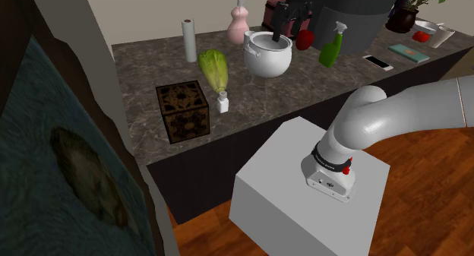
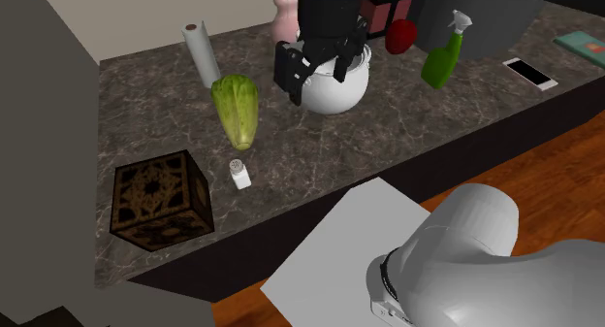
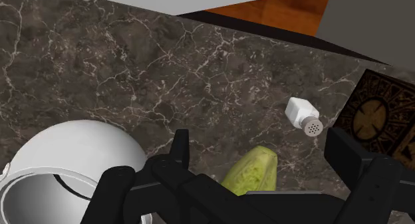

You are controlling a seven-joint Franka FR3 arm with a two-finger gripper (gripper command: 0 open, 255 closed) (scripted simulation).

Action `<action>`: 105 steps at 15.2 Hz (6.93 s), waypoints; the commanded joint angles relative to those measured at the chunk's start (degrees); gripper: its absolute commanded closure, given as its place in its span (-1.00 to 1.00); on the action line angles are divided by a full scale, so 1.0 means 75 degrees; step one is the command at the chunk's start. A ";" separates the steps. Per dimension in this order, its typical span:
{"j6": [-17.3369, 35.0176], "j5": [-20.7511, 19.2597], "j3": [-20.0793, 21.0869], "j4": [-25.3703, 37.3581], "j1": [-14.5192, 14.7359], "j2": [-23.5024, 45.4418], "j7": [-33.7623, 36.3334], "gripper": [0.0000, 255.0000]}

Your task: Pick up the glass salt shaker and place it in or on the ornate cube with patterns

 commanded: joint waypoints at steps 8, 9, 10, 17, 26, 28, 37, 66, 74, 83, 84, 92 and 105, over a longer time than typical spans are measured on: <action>0.1546 0.0304 0.0476 -0.0671 0.0244 0.1038 0.0520 -1.00; 0.1768 0.0342 0.0545 -0.0728 0.0278 0.1225 0.0591 -1.00; 0.1989 0.0378 0.0611 -0.0776 0.0313 0.1421 0.0662 -1.00; 0.3489 0.0551 0.1077 -0.0827 0.0524 0.3020 0.1153 -1.00; 0.4876 0.0530 0.1396 -0.0794 0.0642 0.4548 0.1540 -1.00; 0.5098 0.0519 0.1404 -0.0899 0.0640 0.4666 0.1549 -1.00; 0.5272 0.0510 0.1409 -0.0976 0.0639 0.4763 0.1557 -1.00; 0.3307 0.0565 0.1343 0.0154 0.0643 0.3925 0.1502 1.00; 0.2465 0.0565 0.1317 0.0817 0.0638 0.3745 0.1496 1.00; 0.1535 0.0555 0.1293 0.1677 0.0628 0.3675 0.1498 1.00; 0.1432 0.0554 0.1291 0.1780 0.0627 0.3676 0.1499 1.00; 0.0709 0.0572 0.1509 0.2853 0.0733 0.4019 0.1850 1.00; -0.0134 0.0215 0.2688 0.6001 0.1502 0.6348 0.3869 1.00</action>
